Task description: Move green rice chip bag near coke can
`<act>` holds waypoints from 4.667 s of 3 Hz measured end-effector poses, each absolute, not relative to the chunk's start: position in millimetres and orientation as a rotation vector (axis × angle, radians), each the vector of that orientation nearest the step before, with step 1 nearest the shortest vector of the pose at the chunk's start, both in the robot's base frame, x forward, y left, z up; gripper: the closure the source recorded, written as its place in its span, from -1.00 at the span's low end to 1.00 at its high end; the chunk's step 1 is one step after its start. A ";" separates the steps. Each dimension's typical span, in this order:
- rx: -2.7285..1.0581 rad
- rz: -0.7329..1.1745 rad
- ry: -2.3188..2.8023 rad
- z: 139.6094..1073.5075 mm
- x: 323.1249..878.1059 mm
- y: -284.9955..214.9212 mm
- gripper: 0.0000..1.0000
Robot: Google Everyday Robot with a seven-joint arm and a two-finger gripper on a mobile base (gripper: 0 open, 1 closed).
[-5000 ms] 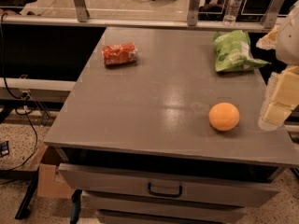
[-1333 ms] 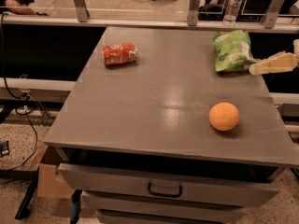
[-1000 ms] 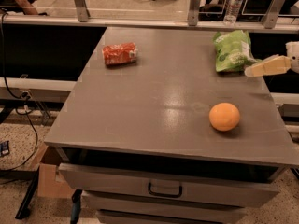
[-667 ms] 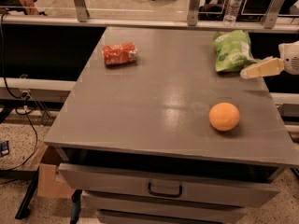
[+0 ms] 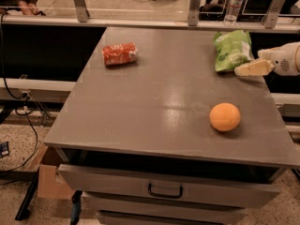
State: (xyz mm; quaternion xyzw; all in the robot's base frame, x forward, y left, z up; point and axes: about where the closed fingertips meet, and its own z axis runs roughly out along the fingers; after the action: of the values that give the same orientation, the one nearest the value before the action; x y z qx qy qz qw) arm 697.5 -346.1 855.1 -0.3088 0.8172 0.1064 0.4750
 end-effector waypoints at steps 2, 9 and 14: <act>-0.806 0.351 1.954 861.9 699.6 -322.5 0.52; -1.135 0.795 1.736 880.6 670.1 -175.8 1.00; -1.338 0.825 1.409 958.4 668.6 -29.4 0.68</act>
Offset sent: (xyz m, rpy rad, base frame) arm -0.0004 0.0477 0.0259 0.1017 -0.0210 0.1760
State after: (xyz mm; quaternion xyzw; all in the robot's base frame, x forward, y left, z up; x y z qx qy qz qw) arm 668.6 -29.4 958.4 -0.5514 0.5807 0.3401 0.4930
